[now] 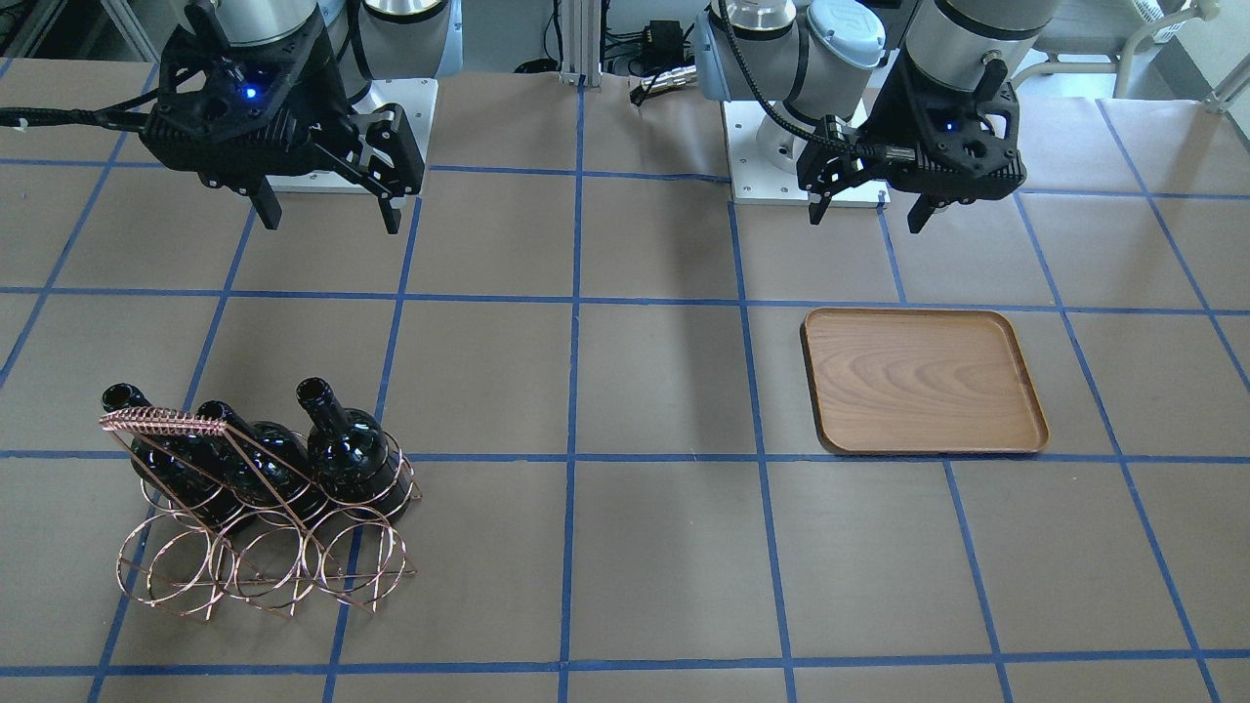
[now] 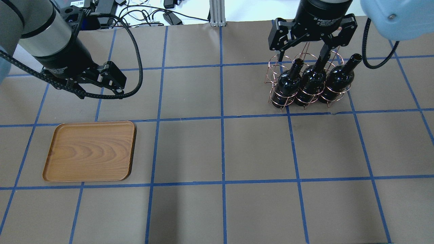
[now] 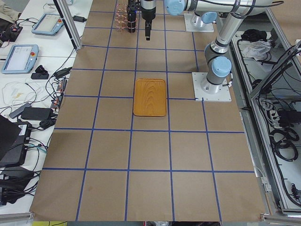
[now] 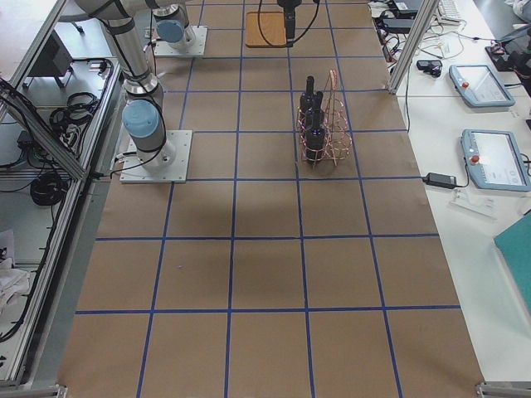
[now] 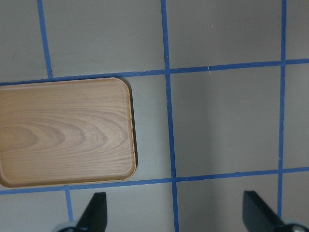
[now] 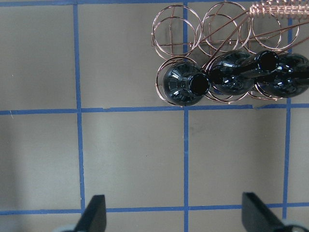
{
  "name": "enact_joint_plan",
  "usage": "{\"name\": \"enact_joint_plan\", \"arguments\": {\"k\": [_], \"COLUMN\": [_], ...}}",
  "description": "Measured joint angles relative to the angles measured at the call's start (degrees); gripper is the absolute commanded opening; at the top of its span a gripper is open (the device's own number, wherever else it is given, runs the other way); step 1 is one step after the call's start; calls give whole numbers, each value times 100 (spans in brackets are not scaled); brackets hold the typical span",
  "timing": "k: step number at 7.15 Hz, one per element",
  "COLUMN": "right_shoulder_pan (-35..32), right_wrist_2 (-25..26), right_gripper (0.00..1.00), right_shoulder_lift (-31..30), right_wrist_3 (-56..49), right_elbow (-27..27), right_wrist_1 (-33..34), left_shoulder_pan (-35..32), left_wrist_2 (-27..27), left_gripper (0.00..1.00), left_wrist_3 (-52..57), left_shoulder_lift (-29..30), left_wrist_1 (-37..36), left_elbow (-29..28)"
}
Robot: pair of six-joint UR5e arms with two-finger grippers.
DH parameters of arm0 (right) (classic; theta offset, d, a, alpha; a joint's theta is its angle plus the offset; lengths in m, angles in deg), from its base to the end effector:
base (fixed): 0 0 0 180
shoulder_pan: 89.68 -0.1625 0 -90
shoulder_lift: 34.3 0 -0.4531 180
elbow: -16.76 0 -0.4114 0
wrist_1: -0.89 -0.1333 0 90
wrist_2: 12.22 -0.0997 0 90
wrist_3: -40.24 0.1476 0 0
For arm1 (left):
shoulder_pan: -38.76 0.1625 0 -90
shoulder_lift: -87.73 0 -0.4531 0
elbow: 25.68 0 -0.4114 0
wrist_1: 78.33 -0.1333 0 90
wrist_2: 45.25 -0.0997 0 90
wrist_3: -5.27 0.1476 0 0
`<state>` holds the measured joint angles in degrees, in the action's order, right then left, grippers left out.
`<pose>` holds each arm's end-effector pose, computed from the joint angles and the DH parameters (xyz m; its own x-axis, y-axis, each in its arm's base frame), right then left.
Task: Take wine from basket and place on tray
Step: 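Lower the right gripper over the wine rack toward the bottles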
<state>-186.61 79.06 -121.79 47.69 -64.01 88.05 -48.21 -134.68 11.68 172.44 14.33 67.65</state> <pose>0.1940 -0.5183 0.5228 -0.9999 0.0103 0.0133 0.0093 0.9975 -0.0700 -0.1099 -0.4737 0.4789 -0.9982 0.0588 0.0112 0.0590 0.9982 0.0110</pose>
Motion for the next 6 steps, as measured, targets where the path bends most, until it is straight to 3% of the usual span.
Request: {"name": "enact_joint_plan", "arguments": {"k": [6], "right_shoulder_pan": [60], "right_wrist_2": [-7], "right_gripper": [99], "right_shoulder_lift": [-56], "right_wrist_3": [-72], "right_elbow": [71], "right_wrist_1": [-134], "left_shoulder_pan": [-3], "left_wrist_2": [-123], "left_gripper": [100], "left_wrist_3": [0], "left_shoulder_lift": [-16], "left_wrist_1": [8], "left_elbow": [1]}}
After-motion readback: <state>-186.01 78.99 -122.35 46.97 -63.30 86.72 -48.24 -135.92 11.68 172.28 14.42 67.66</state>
